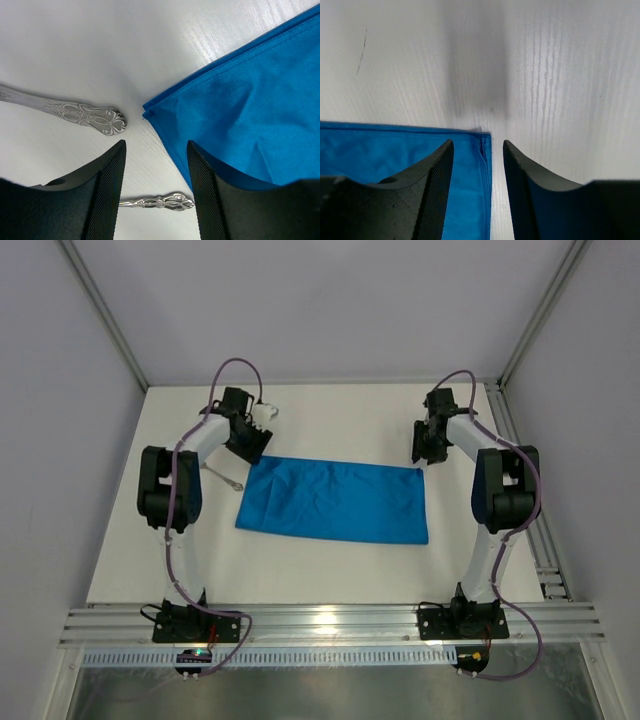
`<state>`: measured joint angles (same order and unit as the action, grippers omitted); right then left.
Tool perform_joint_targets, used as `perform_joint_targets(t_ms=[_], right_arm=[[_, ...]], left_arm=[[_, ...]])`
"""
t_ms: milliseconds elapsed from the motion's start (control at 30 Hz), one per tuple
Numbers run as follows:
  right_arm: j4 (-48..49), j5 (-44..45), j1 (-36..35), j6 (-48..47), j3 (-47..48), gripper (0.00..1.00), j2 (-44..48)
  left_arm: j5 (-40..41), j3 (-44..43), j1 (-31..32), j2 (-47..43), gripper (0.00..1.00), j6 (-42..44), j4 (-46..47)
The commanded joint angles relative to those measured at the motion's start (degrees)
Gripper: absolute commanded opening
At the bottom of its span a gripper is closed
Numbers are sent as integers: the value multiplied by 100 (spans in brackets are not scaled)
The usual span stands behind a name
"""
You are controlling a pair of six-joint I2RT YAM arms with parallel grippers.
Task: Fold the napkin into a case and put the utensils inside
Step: Smooth out the rectangle-folded napkin at the center of the board.
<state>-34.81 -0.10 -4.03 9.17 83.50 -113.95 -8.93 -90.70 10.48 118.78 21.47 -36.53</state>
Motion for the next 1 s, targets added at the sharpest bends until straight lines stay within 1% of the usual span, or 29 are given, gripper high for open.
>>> perform_joint_targets(t_ms=[0, 67, 133, 167, 200, 233, 267, 300, 333, 367, 400, 467, 500, 533, 567, 600, 633, 733, 833, 967], right_arm=[[-351, 396, 8, 102, 280, 49, 742], [-509, 597, -27, 234, 124, 51, 1040], [-580, 721, -132, 322, -149, 51, 1558], [-606, 670, -176, 453, -568, 51, 1743], [-606, 634, -220, 506, -807, 51, 2128], [-606, 616, -369, 577, -1070, 50, 2323], [-615, 608, -448, 656, -1595, 49, 2516], [-598, 599, -536, 813, -1844, 41, 2718], [-589, 573, -624, 910, -2090, 36, 3086], [-536, 538, -790, 1016, -2562, 31, 3263], [-475, 407, -862, 1252, -2767, 20, 3422], [-203, 239, -1098, 1481, -3372, 11, 3792], [-115, 160, -1134, 1587, -3550, 5, 3871], [77, -145, -1144, 1797, -3726, 4, 3985], [175, -227, -1144, 1895, -4102, 4, 4029], [272, -245, -1144, 2000, -4279, 4, 4082], [421, -158, -1135, 2158, -4594, 4, 4161], [457, 429, -1126, 2334, -4948, 4, 4206], [571, 397, -977, 2388, -5072, 4, 4206], [545, 423, -775, 2423, -5090, 4, 4249]], left_arm=[[-56, -273, -11, -644, 53, -20, -81], [-248, -273, -11, -873, 51, -38, -432], [-381, -151, -11, -1312, 41, -56, -722], [-547, 120, -11, -1470, 38, -56, -958], [-627, 305, -11, -1655, 31, -56, -1057], [-689, 516, 6, -1996, 28, -73, -1145], [-715, 735, 24, -2147, 26, -65, -1328], [-724, 1181, 59, -2288, 25, -47, -1400], [-707, 1412, 172, -2498, 25, -12, -1444], [-681, 1649, 243, -2561, 25, 14, -1444], [-567, 2078, 314, -2605, 25, 41, -1401], [-461, 2406, 490, -2615, 24, 32, -1269], [-408, 2521, 516, -2588, 23, 24, -1103], [-304, 2678, 525, -2562, 23, -3, -1032], [-250, 2723, 525, -2475, 22, -38, -1005], [-198, 2759, 525, -2430, 22, -38, -970], [-66, 2837, 525, -2404, 22, -47, -935], [40, 3031, 525, -2333, 20, -56, -759], [180, 3145, 525, -2228, 20, -56, -741], [295, 3540, 525, -2228, 19, 15, -574]])
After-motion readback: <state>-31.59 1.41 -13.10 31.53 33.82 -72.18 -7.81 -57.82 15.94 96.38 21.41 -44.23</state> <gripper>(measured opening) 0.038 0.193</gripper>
